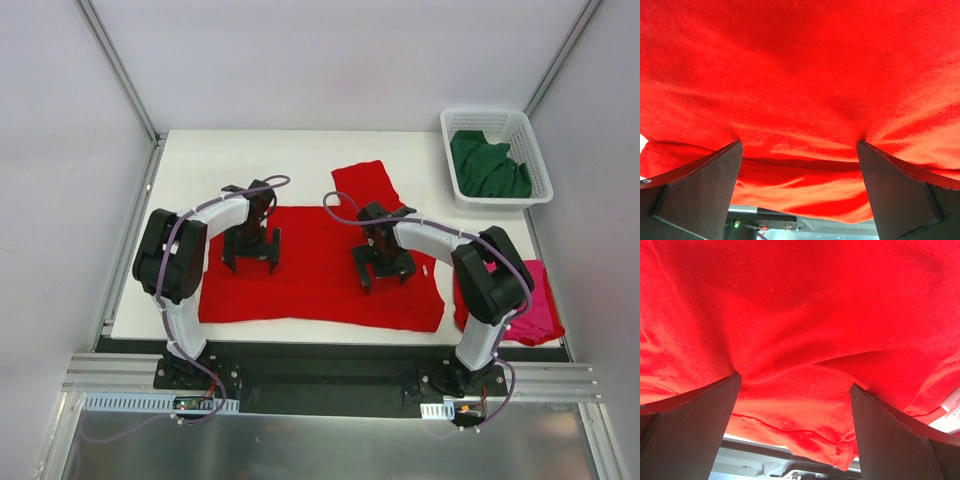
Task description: Fold and stack the t-shirts
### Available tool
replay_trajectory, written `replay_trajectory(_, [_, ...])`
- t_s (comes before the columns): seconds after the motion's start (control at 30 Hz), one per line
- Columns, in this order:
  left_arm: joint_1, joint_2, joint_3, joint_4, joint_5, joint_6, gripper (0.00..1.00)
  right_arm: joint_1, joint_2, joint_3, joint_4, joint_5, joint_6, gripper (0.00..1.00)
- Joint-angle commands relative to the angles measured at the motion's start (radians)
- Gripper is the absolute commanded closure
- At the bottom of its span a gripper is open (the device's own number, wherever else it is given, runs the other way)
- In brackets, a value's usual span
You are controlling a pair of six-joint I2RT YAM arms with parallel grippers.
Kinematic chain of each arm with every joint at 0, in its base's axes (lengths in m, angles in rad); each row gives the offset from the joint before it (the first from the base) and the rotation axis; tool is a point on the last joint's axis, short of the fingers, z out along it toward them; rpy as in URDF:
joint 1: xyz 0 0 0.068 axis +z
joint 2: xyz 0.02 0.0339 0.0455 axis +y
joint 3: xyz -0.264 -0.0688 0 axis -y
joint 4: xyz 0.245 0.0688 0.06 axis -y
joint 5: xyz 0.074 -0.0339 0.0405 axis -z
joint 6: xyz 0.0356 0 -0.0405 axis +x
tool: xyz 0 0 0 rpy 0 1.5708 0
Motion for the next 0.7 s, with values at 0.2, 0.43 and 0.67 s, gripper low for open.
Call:
replay_trajectory(0.2, [-0.005, -0.090, -0.080, -0.030, -0.009, 0.012, 0.01, 0.056, -0.058, 0.009, -0.112, -0.031, 0.083, 0.04])
replay_trajectory(0.43, [-0.014, -0.178, 0.019, -0.135, -0.055, -0.012, 0.01, 0.060, -0.114, 0.161, -0.265, 0.072, 0.088, 0.04])
replay_trajectory(0.67, [-0.014, -0.302, 0.126, -0.195, -0.066, -0.020, 0.01, 0.053, -0.154, 0.239, -0.279, 0.158, 0.033, 0.04])
